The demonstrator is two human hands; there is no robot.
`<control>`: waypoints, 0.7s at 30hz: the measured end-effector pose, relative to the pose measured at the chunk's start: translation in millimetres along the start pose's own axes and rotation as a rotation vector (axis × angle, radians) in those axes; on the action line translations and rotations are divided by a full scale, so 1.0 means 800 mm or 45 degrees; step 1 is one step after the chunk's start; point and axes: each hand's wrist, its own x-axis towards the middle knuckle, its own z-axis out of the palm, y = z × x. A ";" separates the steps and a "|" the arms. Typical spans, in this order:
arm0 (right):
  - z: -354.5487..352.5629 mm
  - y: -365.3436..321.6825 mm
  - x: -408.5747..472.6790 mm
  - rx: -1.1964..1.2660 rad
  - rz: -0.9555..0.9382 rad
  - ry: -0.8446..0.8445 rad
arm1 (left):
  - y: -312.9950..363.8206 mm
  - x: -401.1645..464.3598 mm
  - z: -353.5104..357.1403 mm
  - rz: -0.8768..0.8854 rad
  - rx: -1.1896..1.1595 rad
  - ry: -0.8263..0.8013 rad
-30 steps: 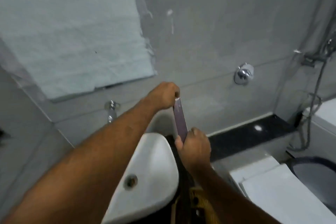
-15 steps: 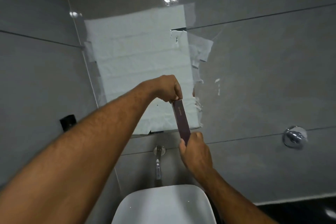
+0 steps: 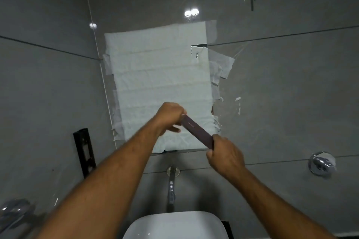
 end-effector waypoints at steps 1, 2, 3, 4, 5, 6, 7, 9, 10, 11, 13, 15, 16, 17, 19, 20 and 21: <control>-0.018 -0.002 0.009 -0.123 -0.051 -0.019 | -0.021 -0.002 0.005 -0.112 -0.186 0.077; -0.037 -0.008 0.018 -0.279 -0.123 -0.033 | -0.042 -0.006 0.013 -0.235 -0.395 0.134; -0.055 -0.019 0.028 -0.465 -0.220 -0.044 | -0.064 -0.011 0.021 -0.365 -0.654 0.156; -0.072 -0.033 0.040 -0.653 -0.336 -0.053 | -0.085 -0.018 0.032 -0.482 -0.946 0.132; -0.087 -0.051 0.050 -0.821 -0.458 -0.064 | -0.104 -0.027 0.043 -0.560 -1.217 0.083; -0.097 -0.070 0.060 -0.971 -0.571 -0.079 | -0.121 -0.036 0.055 -0.594 -1.418 0.044; -0.104 -0.089 0.067 -1.103 -0.669 -0.098 | -0.136 -0.046 0.066 -0.599 -1.552 0.026; -0.107 -0.119 0.076 -1.298 -0.813 -0.131 | -0.154 -0.062 0.079 -0.563 -1.727 0.022; -0.106 -0.128 0.080 -1.355 -0.861 -0.141 | -0.159 -0.066 0.082 -0.556 -1.784 0.026; -0.103 -0.135 0.082 -1.390 -0.897 -0.148 | -0.162 -0.068 0.081 -0.560 -1.814 0.029; -0.097 -0.140 0.085 -1.419 -0.966 -0.149 | -0.166 -0.070 0.073 -0.579 -1.814 0.017; -0.093 -0.141 0.085 -1.420 -1.046 -0.131 | -0.174 -0.073 0.062 -0.597 -1.755 -0.020; -0.091 -0.140 0.086 -1.418 -1.086 -0.115 | -0.178 -0.075 0.056 -0.594 -1.709 -0.058; -0.090 -0.139 0.087 -1.413 -1.122 -0.096 | -0.182 -0.078 0.051 -0.579 -1.659 -0.101; -0.089 -0.138 0.088 -1.396 -1.172 -0.054 | -0.187 -0.081 0.043 -0.526 -1.552 -0.189; -0.089 -0.137 0.089 -1.382 -1.190 -0.026 | -0.187 -0.082 0.038 -0.495 -1.485 -0.241; -0.090 -0.137 0.091 -1.363 -1.206 0.008 | -0.186 -0.084 0.034 -0.460 -1.411 -0.298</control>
